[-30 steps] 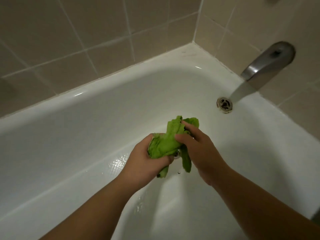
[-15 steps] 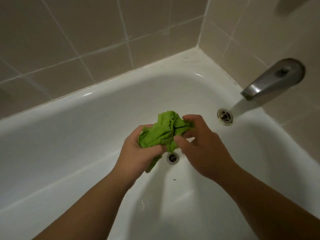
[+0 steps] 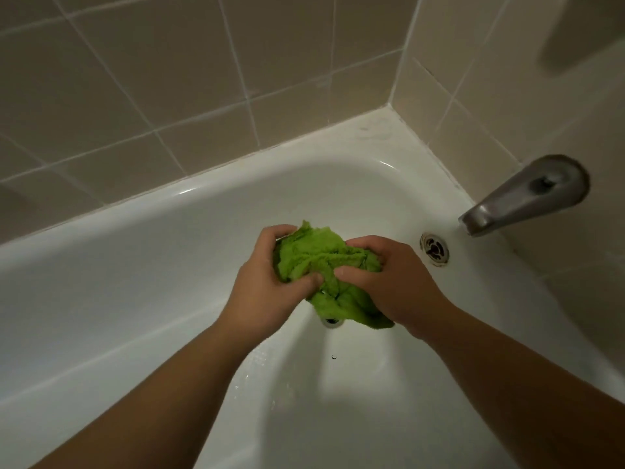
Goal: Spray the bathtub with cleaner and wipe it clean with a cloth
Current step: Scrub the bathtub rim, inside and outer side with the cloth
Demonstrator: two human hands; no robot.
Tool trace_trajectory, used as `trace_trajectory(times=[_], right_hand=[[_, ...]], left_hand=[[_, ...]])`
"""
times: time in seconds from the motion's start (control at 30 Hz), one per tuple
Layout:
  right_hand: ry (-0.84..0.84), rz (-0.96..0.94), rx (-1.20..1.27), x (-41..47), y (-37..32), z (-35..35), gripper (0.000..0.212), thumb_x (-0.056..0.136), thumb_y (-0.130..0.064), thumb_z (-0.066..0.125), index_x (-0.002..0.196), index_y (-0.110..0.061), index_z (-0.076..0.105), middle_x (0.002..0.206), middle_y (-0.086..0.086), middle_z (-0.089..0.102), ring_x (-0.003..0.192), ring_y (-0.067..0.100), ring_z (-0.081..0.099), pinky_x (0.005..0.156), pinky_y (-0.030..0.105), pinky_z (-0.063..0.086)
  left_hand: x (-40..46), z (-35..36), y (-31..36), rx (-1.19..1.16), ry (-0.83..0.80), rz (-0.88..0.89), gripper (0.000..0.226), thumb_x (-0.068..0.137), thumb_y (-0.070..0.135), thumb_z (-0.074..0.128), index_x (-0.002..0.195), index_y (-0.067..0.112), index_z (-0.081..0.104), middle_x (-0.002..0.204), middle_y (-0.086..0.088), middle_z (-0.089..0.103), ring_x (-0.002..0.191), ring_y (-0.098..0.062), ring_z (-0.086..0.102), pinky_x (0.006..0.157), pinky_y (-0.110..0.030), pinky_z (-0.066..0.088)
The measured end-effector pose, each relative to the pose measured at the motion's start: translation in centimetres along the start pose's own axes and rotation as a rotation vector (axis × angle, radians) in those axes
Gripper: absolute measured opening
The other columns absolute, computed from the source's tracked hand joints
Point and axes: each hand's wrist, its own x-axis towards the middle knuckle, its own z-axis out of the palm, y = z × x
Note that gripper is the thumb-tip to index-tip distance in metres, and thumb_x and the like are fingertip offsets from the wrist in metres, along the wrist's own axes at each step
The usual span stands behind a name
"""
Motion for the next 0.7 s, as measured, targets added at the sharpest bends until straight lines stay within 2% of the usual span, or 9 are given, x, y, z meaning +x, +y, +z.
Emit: trace_trajectory(times=[0.07, 0.17, 0.23, 0.3, 0.37, 0.43, 0.5, 0.6, 0.7], right_hand=[[0.056, 0.026, 0.03, 0.3, 0.6, 0.5, 0.027, 0.078, -0.029, 0.084, 0.102, -0.034, 0.074, 0.094, -0.011, 0.076, 0.088, 0.009, 0.073, 0.086, 0.045, 0.061], [0.1, 0.04, 0.039, 0.8, 1.2, 1.1, 0.033, 0.069, -0.041, 0.081, 0.101, -0.035, 0.073, 0.093, -0.01, 0.076, 0.088, 0.011, 0.073, 0.083, 0.045, 0.061], [0.133, 0.055, 0.051, 1.1, 1.6, 1.4, 0.035, 0.066, -0.044, 0.08, 0.099, -0.034, 0.073, 0.091, -0.01, 0.076, 0.085, 0.012, 0.074, 0.081, 0.045, 0.062], [0.163, 0.074, 0.065, 1.5, 1.9, 1.4, 0.031, 0.069, -0.042, 0.083, 0.096, -0.033, 0.072, 0.086, -0.007, 0.076, 0.082, 0.013, 0.075, 0.079, 0.046, 0.062], [0.152, 0.073, 0.067, 2.1, 2.1, 1.2, 0.027, 0.072, -0.038, 0.084, 0.095, -0.032, 0.071, 0.083, -0.005, 0.076, 0.08, 0.014, 0.075, 0.079, 0.048, 0.062], [0.135, 0.064, 0.07, 2.8, 2.1, 0.7, 0.029, 0.07, -0.04, 0.08, 0.095, -0.03, 0.07, 0.081, -0.003, 0.077, 0.08, 0.017, 0.075, 0.08, 0.049, 0.061], [0.123, 0.054, 0.085, 3.3, 2.0, 0.2, 0.032, 0.068, -0.042, 0.077, 0.097, -0.03, 0.07, 0.082, -0.001, 0.077, 0.081, 0.019, 0.076, 0.081, 0.05, 0.061], [0.048, 0.026, 0.108, 3.8, 2.0, -0.7, 0.026, 0.078, -0.031, 0.079, 0.102, -0.027, 0.071, 0.085, -0.002, 0.078, 0.084, 0.018, 0.076, 0.085, 0.05, 0.061], [-0.002, -0.042, 0.036, 4.0, 2.1, -1.7, 0.013, 0.087, -0.026, 0.076, 0.1, -0.027, 0.073, 0.07, -0.012, 0.068, 0.072, 0.006, 0.066, 0.084, 0.041, 0.06]], left_hand=[[-0.5, 1.2, -0.5, 0.072, -0.033, 0.075, 0.082, 0.065, 0.031, 0.085, 0.136, 0.046, 0.047, 0.131, 0.014, 0.054, 0.113, -0.004, 0.063, 0.091, -0.032, 0.059], [-0.7, 2.5, -1.0, 0.206, -0.085, 0.093, 0.113, 0.048, 0.053, 0.091, 0.147, 0.047, 0.037, 0.132, 0.021, 0.036, 0.118, 0.006, 0.052, 0.095, -0.016, 0.052], [-0.3, 3.2, -1.1, 0.268, -0.103, 0.078, 0.134, 0.036, 0.066, 0.096, 0.151, 0.048, 0.03, 0.131, 0.022, 0.033, 0.123, 0.004, 0.048, 0.1, -0.015, 0.046], [0.6, 4.1, -1.2, 0.286, -0.089, 0.062, 0.14, 0.031, 0.067, 0.097, 0.152, 0.049, 0.028, 0.131, 0.019, 0.031, 0.123, -0.001, 0.049, 0.102, -0.021, 0.047], [1.7, 4.9, -1.2, 0.311, -0.063, 0.07, 0.137, 0.032, 0.062, 0.097, 0.15, 0.05, 0.028, 0.13, 0.016, 0.031, 0.119, -0.006, 0.052, 0.097, -0.026, 0.053], [2.7, 5.5, -1.3, 0.32, -0.084, 0.078, 0.14, 0.032, 0.06, 0.098, 0.15, 0.053, 0.024, 0.129, 0.014, 0.03, 0.115, -0.005, 0.052, 0.085, -0.019, 0.054], [3.5, 6.0, -1.5, 0.316, -0.083, 0.081, 0.136, 0.034, 0.057, 0.099, 0.149, 0.052, 0.026, 0.131, 0.012, 0.031, 0.112, 0.0, 0.05, 0.08, -0.015, 0.051], [4.1, 6.7, -2.0, 0.365, -0.01, 0.111, 0.112, 0.048, 0.048, 0.097, 0.144, 0.045, 0.038, 0.128, 0.009, 0.041, 0.101, 0.007, 0.05, 0.079, -0.01, 0.044], [4.4, 6.9, -2.6, 0.368, 0.054, 0.133, 0.091, 0.057, 0.041, 0.092, 0.137, 0.04, 0.049, 0.121, 0.011, 0.051, 0.096, 0.006, 0.051, 0.076, -0.003, 0.036]])
